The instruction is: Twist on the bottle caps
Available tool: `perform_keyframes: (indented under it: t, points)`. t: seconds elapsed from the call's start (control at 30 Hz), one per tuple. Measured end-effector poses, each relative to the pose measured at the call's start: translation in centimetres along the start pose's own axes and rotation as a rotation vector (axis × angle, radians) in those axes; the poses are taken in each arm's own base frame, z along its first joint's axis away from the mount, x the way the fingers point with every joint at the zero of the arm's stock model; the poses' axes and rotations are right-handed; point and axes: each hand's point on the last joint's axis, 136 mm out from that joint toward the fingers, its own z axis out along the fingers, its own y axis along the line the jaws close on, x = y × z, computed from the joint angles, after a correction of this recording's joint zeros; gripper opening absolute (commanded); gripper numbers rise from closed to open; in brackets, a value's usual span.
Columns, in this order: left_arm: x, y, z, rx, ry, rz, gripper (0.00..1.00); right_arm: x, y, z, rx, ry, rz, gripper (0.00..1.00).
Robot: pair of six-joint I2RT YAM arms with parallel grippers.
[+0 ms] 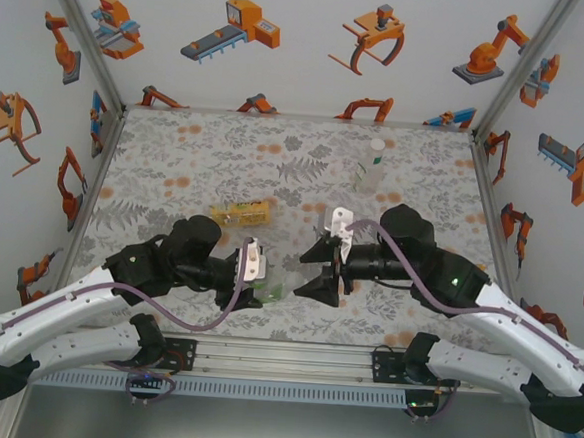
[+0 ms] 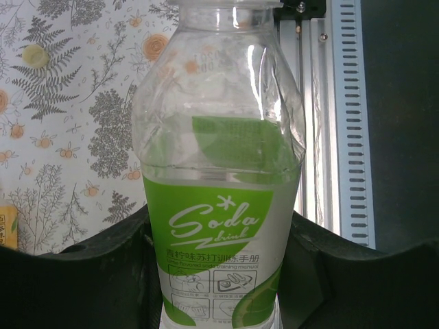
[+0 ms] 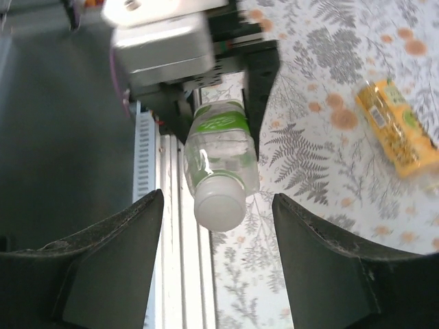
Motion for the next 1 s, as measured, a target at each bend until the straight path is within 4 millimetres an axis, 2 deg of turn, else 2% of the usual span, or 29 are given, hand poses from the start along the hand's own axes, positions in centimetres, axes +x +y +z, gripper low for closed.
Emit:
perform_keyframes:
  t: [0.23, 0.4, 0.67, 1.0]
  points:
    - [0.0, -0.1, 0.0, 0.005, -0.001, 0.0, 0.0, 1.3, 1.1, 0.7, -0.098, 0.054, -0.194, 0.47]
    - [0.0, -0.1, 0.0, 0.007, -0.002, 0.0, 0.0, 1.7, 1.1, 0.9, -0.103, 0.05, -0.24, 0.41]
    - [-0.1, -0.2, -0.1, 0.006, -0.004, 0.0, 0.0, 2.4, 1.0, 1.2, -0.104, 0.055, -0.246, 0.39]
    - [0.4, -0.4, -0.2, 0.014, 0.014, -0.013, 0.0, 2.7, 0.7, 1.5, -0.081, 0.016, -0.173, 0.08]
